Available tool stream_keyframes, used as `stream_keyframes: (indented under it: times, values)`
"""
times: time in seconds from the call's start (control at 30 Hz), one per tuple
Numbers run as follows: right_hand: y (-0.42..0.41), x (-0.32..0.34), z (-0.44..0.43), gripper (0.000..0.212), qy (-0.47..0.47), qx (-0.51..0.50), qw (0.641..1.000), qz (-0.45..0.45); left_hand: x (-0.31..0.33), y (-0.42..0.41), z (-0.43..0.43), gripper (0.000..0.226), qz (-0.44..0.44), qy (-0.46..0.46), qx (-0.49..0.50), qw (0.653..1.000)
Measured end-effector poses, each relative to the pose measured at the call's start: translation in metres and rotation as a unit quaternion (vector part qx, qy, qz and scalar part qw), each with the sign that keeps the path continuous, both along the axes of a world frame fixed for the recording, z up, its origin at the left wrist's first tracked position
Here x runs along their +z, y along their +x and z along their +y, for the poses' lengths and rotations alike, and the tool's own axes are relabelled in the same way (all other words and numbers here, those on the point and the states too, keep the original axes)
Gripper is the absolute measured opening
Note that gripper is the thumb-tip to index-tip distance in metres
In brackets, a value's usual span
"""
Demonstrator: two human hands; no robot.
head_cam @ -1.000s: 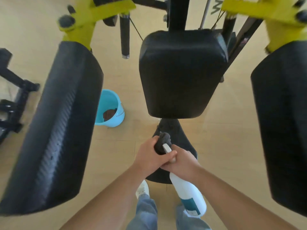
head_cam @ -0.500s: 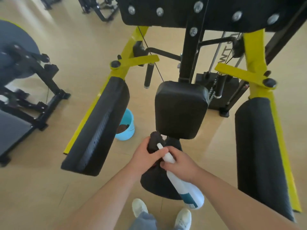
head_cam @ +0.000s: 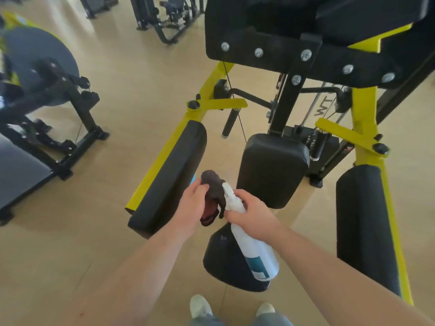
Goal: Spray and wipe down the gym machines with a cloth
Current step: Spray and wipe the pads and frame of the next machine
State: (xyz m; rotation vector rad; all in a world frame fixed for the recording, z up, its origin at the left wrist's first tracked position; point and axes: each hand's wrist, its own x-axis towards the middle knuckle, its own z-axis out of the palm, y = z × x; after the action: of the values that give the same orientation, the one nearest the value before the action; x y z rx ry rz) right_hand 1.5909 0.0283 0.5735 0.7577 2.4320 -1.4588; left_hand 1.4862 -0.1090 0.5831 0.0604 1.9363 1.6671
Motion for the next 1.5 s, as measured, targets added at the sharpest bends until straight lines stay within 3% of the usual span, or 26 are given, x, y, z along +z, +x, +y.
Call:
stream_keyframes:
  times: [0.1, 0.37, 0.7, 1.0, 1.2, 1.4, 1.5]
  values:
    - [-0.001, 0.004, 0.001, 0.049, -0.01, 0.009, 1.0, 0.003, 0.007, 0.003, -0.013, 0.033, 0.026, -0.028, -0.011, 0.999]
    - [-0.019, 0.027, 0.014, 0.047, -0.054, 0.11, 0.992, 0.024, 0.026, 0.024, -0.028, 0.025, 0.091, -0.087, 0.072, 0.989]
    - [-0.027, 0.044, 0.017, 0.043, -0.117, 0.25, 0.96, 0.047, 0.044, 0.082, -0.031, 0.012, 0.12, -0.107, 0.321, 0.933]
    - [-0.01, 0.047, -0.013, 0.044, -0.108, 0.325, 0.939, 0.037, 0.053, 0.116, -0.065, 0.027, 0.099, -0.07, 0.445, 0.888]
    - [-0.009, 0.037, -0.033, 0.015, -0.077, 0.288, 0.953, 0.05, 0.051, 0.131, -0.075, 0.03, 0.095, -0.068, 0.468, 0.876]
    - [-0.017, 0.036, -0.018, 0.032, -0.141, 0.238, 0.96, 0.04, 0.047, 0.131, -0.076, 0.026, 0.1, -0.083, 0.456, 0.88]
    - [-0.024, 0.036, -0.009, 0.012, -0.13, 0.205, 0.969, 0.049, 0.049, 0.124, -0.068, 0.021, 0.112, -0.095, 0.432, 0.89]
